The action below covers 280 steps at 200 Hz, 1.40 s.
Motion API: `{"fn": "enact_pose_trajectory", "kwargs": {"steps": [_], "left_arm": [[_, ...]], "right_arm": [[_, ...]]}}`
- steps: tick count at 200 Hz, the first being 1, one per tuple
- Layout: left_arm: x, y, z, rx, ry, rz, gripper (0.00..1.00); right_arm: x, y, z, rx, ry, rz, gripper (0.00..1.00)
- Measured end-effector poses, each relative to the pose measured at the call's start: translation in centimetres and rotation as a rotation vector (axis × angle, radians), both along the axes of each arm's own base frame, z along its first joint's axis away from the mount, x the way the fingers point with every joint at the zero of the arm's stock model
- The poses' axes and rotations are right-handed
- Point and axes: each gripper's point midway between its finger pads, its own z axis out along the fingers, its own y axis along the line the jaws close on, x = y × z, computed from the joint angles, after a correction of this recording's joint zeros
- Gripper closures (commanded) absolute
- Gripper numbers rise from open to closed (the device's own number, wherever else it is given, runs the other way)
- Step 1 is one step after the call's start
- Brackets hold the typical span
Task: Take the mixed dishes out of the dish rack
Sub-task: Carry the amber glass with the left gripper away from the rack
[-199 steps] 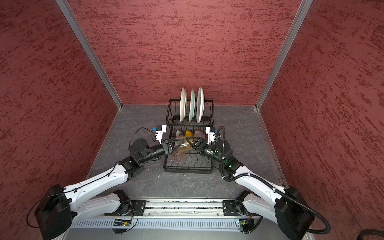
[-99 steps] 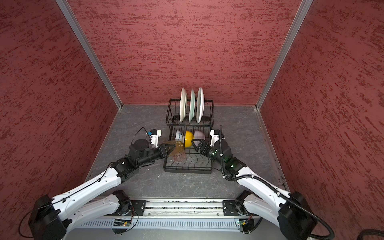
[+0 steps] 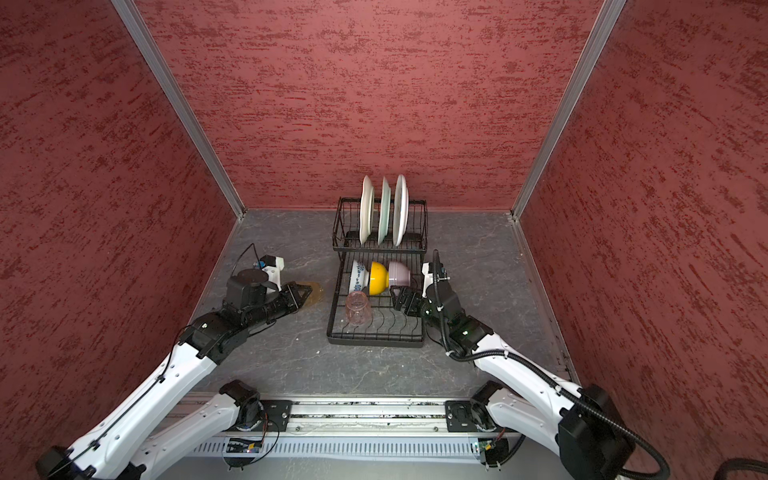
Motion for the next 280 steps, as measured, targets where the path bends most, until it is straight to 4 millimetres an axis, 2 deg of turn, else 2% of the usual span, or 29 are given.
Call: {"fn": "enact_pose_trajectory", "kwargs": {"steps": [31, 76, 108, 146, 165, 182, 230, 252, 280], "left_arm": [[1.5, 2.9, -0.4, 0.100, 0.058, 0.095, 1.00], [3.5, 5.2, -0.7, 0.249, 0.108, 0.172, 1.00], [7.0, 7.2, -1.8, 0.342, 0.154, 0.239, 1.00], [11.1, 10.3, -5.0, 0.405, 0.251, 0.306, 1.00], [14.0, 11.8, -6.2, 0.425, 0.295, 0.334, 1.00], [16.1, 12.3, -7.5, 0.434, 0.316, 0.340, 1.00], [19.9, 12.6, -10.7, 0.476, 0.403, 0.306, 1.00], [21.3, 13.1, -11.3, 0.491, 0.427, 0.298, 1.00], [23.1, 13.6, -10.8, 0.505, 0.430, 0.286, 1.00]], "right_arm": [[-0.6, -1.3, -0.4, -0.052, -0.044, -0.012, 0.01], [-1.0, -2.5, 0.3, -0.124, -0.102, -0.014, 0.01], [-1.4, -2.8, 0.7, -0.141, -0.126, -0.005, 0.01], [-1.9, -3.1, -1.1, -0.175, -0.090, 0.003, 0.01], [-2.1, -3.3, -1.3, -0.182, -0.085, 0.005, 0.01], [-2.5, -3.7, -1.4, -0.186, -0.088, 0.004, 0.01], [-3.3, -4.8, -0.6, -0.184, -0.114, -0.019, 0.01], [-3.5, -5.0, -0.6, -0.186, -0.113, -0.020, 0.01], [-3.6, -5.1, -0.9, -0.193, -0.102, -0.019, 0.01]]}}
